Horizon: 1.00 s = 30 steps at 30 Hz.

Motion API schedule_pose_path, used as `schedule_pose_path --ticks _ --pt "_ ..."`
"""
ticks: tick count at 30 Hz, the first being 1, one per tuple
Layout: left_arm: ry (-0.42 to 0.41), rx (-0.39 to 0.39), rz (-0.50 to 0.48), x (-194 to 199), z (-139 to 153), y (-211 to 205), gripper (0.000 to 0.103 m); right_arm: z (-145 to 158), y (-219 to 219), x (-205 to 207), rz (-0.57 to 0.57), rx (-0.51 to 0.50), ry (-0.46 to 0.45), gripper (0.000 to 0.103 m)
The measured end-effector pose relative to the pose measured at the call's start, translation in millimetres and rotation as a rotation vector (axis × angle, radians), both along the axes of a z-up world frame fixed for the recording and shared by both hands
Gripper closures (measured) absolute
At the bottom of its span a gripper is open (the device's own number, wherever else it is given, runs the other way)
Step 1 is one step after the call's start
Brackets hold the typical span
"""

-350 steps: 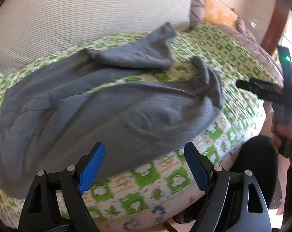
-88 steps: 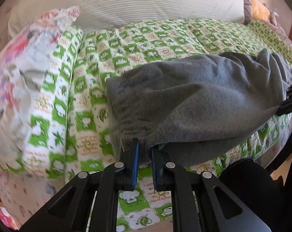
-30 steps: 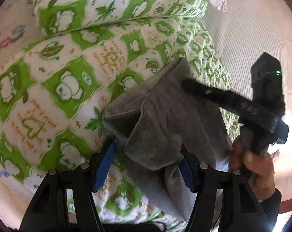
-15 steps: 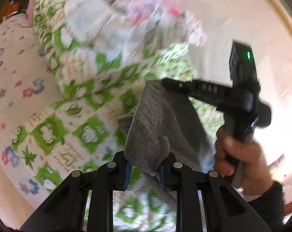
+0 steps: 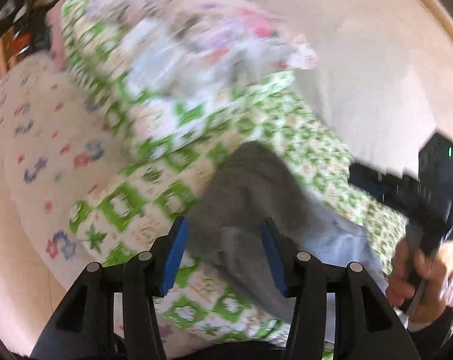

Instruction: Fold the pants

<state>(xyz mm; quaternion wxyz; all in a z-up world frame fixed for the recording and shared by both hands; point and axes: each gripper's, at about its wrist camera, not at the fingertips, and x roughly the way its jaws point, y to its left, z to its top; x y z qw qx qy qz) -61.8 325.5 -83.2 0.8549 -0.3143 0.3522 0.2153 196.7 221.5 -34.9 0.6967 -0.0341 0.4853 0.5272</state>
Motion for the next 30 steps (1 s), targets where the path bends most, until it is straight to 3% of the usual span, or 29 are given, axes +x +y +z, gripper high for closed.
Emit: schedule_pose_path --ticks 5,10,13,19,24,28,29,30 --pt "-0.020 0.019 -0.151 38 19 -37 0.048 11 -96 -2 -0.152 0.010 0.002 0.042" --pt "0.019 -0.006 -0.327 77 21 -89 0.044 4 -189 -1 -0.291 -0.025 0.017 0.042" --pt "0.030 -0.038 -0.406 77 16 -124 0.043 -2 -216 8 -0.342 -0.054 0.016 0.042" --pt "0.080 0.008 -0.604 78 -4 -205 0.041 -18 -220 38 -0.312 -0.106 0.036 0.042" --pt "0.100 0.113 -0.833 84 -23 -263 0.035 -37 -204 62 -0.261 -0.144 0.052 0.042" --pt "0.192 0.224 -0.913 93 -53 -289 0.035 -62 -182 78 -0.210 -0.186 0.061 0.042" --pt "0.219 0.244 -0.915 95 -60 -292 0.042 -66 -177 80 -0.201 -0.194 0.063 0.042" --pt "0.247 0.257 -0.924 98 -66 -294 0.066 -73 -171 81 -0.188 -0.202 0.067 0.047"
